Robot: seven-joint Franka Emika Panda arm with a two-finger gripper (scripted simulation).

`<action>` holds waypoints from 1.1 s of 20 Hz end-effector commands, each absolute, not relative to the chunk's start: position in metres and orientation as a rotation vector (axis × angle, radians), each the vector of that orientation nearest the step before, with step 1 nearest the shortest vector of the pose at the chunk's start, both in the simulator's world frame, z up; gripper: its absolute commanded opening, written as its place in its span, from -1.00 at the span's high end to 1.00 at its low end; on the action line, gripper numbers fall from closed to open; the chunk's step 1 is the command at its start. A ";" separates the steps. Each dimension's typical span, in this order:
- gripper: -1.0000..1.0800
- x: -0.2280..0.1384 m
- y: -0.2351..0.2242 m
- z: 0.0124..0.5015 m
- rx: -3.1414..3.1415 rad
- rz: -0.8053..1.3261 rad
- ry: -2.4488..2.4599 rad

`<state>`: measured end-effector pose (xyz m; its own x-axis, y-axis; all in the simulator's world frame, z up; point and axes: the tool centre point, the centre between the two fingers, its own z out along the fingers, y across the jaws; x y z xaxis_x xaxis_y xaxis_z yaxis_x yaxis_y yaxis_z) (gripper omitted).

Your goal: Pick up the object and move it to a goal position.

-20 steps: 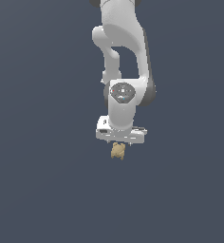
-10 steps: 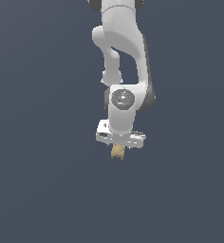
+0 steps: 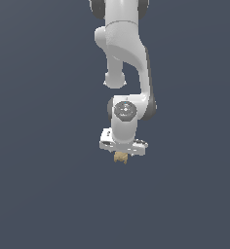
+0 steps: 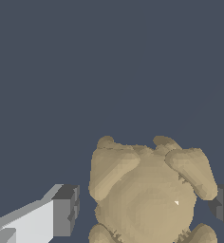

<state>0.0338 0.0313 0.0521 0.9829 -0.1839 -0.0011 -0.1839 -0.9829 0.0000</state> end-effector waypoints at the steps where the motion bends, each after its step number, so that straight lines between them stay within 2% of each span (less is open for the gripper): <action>1: -0.92 0.034 0.031 0.043 -3.128 0.000 0.292; 5: -0.92 0.035 0.031 0.040 -3.128 0.000 0.292; 6: 1.00 0.035 0.031 0.040 -3.128 0.000 0.292; 17: 1.00 0.035 0.032 0.040 -3.128 -0.001 0.292; 22: 1.00 0.033 0.045 0.050 -3.128 -0.001 0.292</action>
